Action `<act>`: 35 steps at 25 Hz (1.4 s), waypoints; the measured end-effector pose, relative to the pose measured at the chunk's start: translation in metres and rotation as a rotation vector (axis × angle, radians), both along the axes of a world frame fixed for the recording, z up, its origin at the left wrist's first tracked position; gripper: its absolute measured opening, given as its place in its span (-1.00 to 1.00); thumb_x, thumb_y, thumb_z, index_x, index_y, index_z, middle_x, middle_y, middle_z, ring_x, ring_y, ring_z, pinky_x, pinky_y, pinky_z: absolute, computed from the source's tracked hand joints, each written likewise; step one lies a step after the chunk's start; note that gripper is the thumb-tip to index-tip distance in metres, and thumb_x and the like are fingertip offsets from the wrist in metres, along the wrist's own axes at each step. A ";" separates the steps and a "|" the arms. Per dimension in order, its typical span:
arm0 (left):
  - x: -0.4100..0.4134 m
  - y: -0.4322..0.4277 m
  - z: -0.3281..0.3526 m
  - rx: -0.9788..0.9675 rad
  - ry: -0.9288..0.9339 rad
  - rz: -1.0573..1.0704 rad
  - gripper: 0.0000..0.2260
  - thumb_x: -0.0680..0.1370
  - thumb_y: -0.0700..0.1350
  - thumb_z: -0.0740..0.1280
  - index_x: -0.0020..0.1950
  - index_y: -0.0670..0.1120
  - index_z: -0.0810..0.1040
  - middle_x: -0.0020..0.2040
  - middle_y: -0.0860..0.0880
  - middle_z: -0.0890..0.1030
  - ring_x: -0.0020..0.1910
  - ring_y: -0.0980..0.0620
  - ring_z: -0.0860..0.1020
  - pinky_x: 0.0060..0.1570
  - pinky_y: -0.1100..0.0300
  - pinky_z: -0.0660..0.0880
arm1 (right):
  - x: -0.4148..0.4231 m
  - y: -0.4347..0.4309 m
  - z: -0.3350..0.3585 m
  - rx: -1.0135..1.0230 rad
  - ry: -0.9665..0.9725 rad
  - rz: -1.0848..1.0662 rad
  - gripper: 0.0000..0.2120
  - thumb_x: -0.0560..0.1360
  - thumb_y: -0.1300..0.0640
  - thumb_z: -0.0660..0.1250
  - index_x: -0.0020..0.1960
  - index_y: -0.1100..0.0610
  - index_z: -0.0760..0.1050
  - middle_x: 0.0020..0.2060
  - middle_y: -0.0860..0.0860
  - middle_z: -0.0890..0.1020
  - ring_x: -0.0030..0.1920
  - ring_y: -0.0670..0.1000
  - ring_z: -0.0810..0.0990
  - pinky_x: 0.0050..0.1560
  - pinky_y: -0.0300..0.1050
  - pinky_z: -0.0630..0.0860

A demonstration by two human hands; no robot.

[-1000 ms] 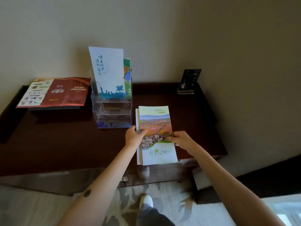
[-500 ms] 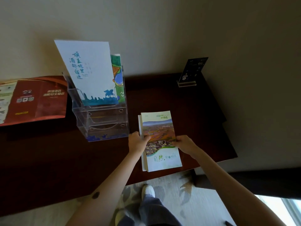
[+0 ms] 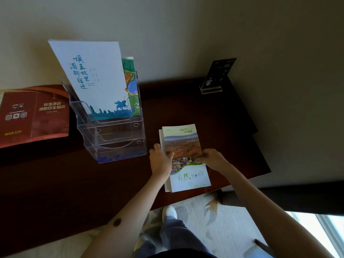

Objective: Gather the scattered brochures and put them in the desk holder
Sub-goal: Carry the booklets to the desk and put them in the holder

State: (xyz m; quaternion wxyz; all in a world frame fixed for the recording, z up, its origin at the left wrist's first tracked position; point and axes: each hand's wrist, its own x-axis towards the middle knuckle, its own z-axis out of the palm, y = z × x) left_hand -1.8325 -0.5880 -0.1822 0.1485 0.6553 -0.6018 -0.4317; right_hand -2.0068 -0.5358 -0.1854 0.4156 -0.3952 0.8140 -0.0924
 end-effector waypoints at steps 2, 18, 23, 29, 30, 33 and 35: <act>-0.002 0.005 0.003 -0.035 -0.057 -0.052 -0.61 0.55 -0.07 0.29 0.29 -0.23 0.30 0.19 -0.25 0.38 0.08 -0.16 0.48 -0.05 0.17 0.47 | 0.003 -0.001 0.001 0.003 0.032 0.016 -0.78 0.50 0.13 0.31 0.06 0.26 0.51 -0.18 0.14 0.58 -0.23 0.04 0.51 -0.34 -0.22 0.35; -0.028 0.028 0.009 0.038 -0.237 0.011 -0.65 0.60 -0.08 0.12 0.32 -0.24 0.35 0.31 -0.22 0.30 0.29 -0.19 0.28 0.21 0.00 0.33 | 0.007 0.011 -0.005 0.008 0.047 -0.157 -0.77 0.54 0.18 0.24 0.02 0.33 0.57 -0.33 0.10 0.50 -0.34 0.05 0.46 -0.41 -0.20 0.33; -0.043 0.032 0.012 0.139 -0.123 0.100 -0.66 0.60 -0.08 0.15 0.31 -0.23 0.38 0.31 -0.22 0.32 0.30 -0.19 0.30 0.25 -0.03 0.35 | 0.001 0.023 -0.005 0.009 0.042 -0.254 -0.77 0.52 0.13 0.29 -0.01 0.30 0.57 -0.37 0.05 0.48 -0.44 -0.03 0.37 -0.46 -0.23 0.28; -0.080 0.040 0.016 0.195 0.190 0.093 -0.69 0.57 -0.11 0.21 0.24 -0.24 0.44 0.24 -0.27 0.40 0.17 -0.26 0.48 0.14 -0.13 0.48 | -0.038 0.039 0.007 -0.062 0.138 -0.373 -0.83 0.53 0.19 0.27 0.02 0.25 0.57 -0.25 0.09 0.53 -0.42 -0.05 0.41 -0.46 -0.22 0.32; -0.090 0.041 0.018 0.208 0.219 0.078 -0.70 0.56 -0.12 0.21 0.20 -0.27 0.45 0.22 -0.31 0.42 0.16 -0.29 0.48 0.12 -0.14 0.49 | -0.048 0.042 0.008 -0.066 0.148 -0.406 -0.83 0.53 0.21 0.26 0.02 0.25 0.57 -0.27 0.08 0.52 -0.42 -0.05 0.41 -0.46 -0.22 0.32; -0.116 0.045 0.020 0.280 0.261 0.026 -0.71 0.54 -0.15 0.23 0.14 -0.36 0.43 0.23 -0.41 0.42 0.19 -0.36 0.44 0.12 -0.14 0.45 | -0.073 0.049 0.009 -0.054 0.181 -0.481 -0.83 0.53 0.24 0.23 0.04 0.25 0.56 -0.34 0.04 0.48 -0.42 -0.03 0.41 -0.46 -0.22 0.33; -0.130 0.046 0.017 0.344 0.278 0.015 -0.71 0.53 -0.18 0.22 0.13 -0.38 0.41 0.27 -0.43 0.37 0.18 -0.38 0.43 0.09 -0.14 0.46 | -0.086 0.052 0.008 -0.047 0.204 -0.497 -0.82 0.53 0.24 0.22 0.05 0.24 0.57 -0.31 0.06 0.49 -0.43 -0.02 0.41 -0.47 -0.21 0.32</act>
